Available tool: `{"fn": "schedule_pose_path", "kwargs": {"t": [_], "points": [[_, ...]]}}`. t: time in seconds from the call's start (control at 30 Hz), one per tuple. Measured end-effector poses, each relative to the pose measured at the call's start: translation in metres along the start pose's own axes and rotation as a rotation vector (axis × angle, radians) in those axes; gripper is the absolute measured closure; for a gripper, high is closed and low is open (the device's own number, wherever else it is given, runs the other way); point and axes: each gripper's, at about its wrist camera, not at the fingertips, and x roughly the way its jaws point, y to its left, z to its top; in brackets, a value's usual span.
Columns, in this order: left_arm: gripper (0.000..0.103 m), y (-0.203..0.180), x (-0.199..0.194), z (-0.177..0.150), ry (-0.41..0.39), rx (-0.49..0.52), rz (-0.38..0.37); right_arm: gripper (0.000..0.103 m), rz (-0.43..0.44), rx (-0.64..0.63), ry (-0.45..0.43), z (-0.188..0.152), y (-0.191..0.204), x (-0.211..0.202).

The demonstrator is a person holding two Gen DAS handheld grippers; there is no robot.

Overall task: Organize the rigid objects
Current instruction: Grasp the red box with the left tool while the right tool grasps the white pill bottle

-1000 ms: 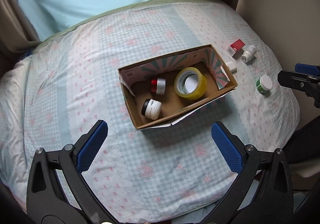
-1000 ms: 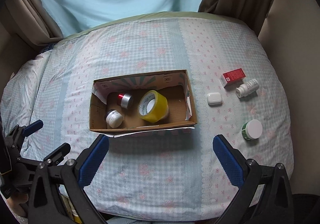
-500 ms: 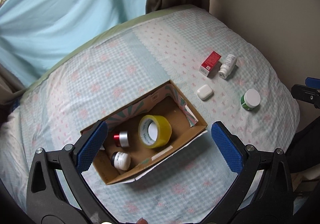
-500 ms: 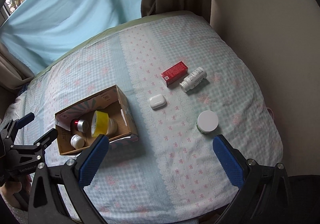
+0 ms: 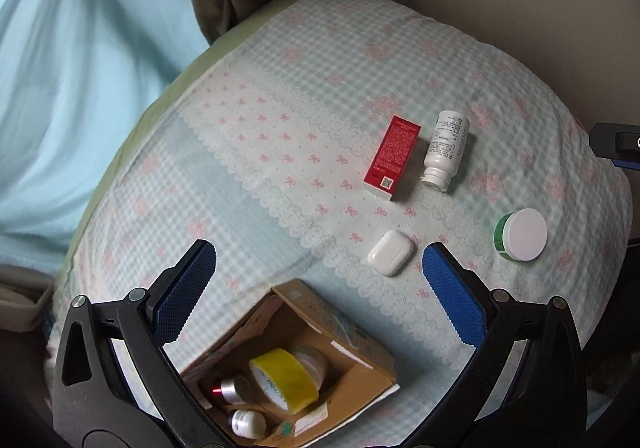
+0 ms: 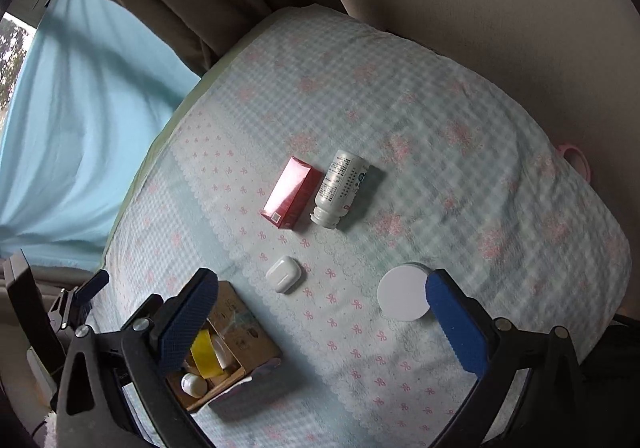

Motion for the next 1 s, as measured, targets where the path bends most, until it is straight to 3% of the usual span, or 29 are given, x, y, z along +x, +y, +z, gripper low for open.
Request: {"fn": "schedule_pose_path", "kwargs": {"t": [0.37, 0.47, 0.7, 0.9, 1.0], "points": [[0.0, -0.045, 0.123, 0.067, 0.094, 0.211, -0.076, 0.007, 0.118, 0.243, 0.077, 0.054, -0.044, 0.108], [0.001, -0.058, 0.156, 0.075, 0.13, 0.258, -0.094, 0.019, 0.119, 0.276, 0.096, 0.061, -0.051, 0.135], [0.013, -0.075, 0.202, 0.081, 0.183, 0.316, -0.105, 0.03, 0.123, 0.35, 0.166, 0.068, -0.063, 0.195], [0.019, -0.084, 0.216, 0.088, 0.191, 0.343, -0.137, 0.04, 0.136, 0.392, 0.18, 0.072, -0.061, 0.217], [0.033, -0.089, 0.223, 0.088, 0.214, 0.343, -0.17, 0.046, 0.134, 0.398, 0.192, 0.075, -0.058, 0.222]]}}
